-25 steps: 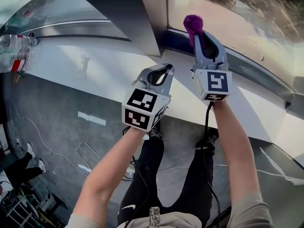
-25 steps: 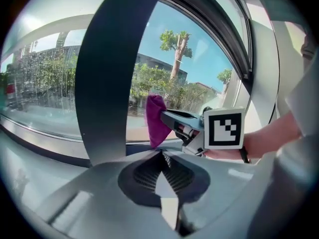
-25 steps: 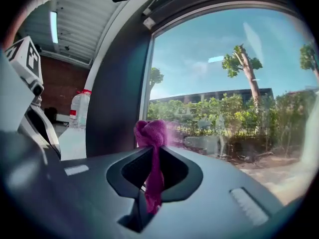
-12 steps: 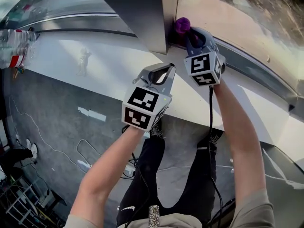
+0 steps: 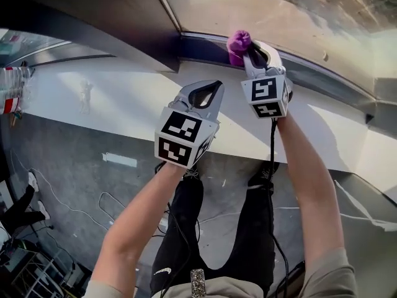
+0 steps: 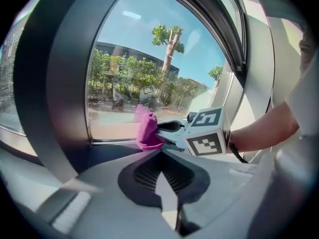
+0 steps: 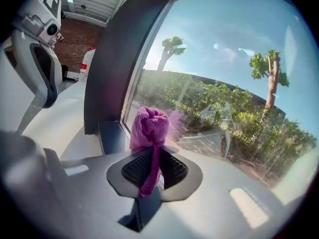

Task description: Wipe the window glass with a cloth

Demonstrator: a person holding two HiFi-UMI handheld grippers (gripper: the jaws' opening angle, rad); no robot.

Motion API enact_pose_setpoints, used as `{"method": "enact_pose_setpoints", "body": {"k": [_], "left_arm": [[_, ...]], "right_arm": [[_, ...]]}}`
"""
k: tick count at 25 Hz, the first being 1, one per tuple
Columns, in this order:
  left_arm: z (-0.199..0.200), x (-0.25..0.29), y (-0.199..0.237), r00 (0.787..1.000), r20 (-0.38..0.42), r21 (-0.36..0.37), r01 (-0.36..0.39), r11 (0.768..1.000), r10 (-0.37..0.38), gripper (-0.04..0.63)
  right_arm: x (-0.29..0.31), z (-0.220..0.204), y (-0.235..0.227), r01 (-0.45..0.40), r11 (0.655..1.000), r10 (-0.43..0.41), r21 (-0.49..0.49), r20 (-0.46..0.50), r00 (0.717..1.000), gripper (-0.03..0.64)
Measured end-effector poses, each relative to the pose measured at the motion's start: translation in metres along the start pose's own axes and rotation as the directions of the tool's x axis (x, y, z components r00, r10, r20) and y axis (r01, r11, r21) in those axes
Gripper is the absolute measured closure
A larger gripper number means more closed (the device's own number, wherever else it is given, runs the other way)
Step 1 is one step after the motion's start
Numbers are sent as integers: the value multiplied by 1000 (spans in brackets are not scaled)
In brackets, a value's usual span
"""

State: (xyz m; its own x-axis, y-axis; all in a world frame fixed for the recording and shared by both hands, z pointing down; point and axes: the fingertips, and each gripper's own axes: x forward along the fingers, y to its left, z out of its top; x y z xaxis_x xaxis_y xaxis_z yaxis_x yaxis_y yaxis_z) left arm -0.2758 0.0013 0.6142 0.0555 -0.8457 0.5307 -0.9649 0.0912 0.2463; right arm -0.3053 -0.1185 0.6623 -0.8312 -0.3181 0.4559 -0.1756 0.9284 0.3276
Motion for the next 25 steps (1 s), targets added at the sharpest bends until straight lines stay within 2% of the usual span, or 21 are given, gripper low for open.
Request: {"method": "enact_pose_setpoints", "body": {"k": [9, 17, 21, 25], "left_arm": [[16, 67, -94, 995, -31, 58, 97, 994, -96, 595], [25, 124, -177, 983, -70, 100, 174, 980, -167, 594], [27, 149, -216, 976, -92, 110, 208, 972, -199, 595], [36, 169, -246, 968, -105, 136, 240, 961, -227, 595]], "right_arm": [[-78, -82, -100, 162, 971, -156, 177, -51, 986, 552], [-140, -151, -181, 275, 925, -256, 261, -104, 961, 552], [-168, -188, -219, 327, 889, -304, 320, -121, 945, 552], [-196, -221, -258, 395, 838, -369, 378, -141, 919, 552]]}}
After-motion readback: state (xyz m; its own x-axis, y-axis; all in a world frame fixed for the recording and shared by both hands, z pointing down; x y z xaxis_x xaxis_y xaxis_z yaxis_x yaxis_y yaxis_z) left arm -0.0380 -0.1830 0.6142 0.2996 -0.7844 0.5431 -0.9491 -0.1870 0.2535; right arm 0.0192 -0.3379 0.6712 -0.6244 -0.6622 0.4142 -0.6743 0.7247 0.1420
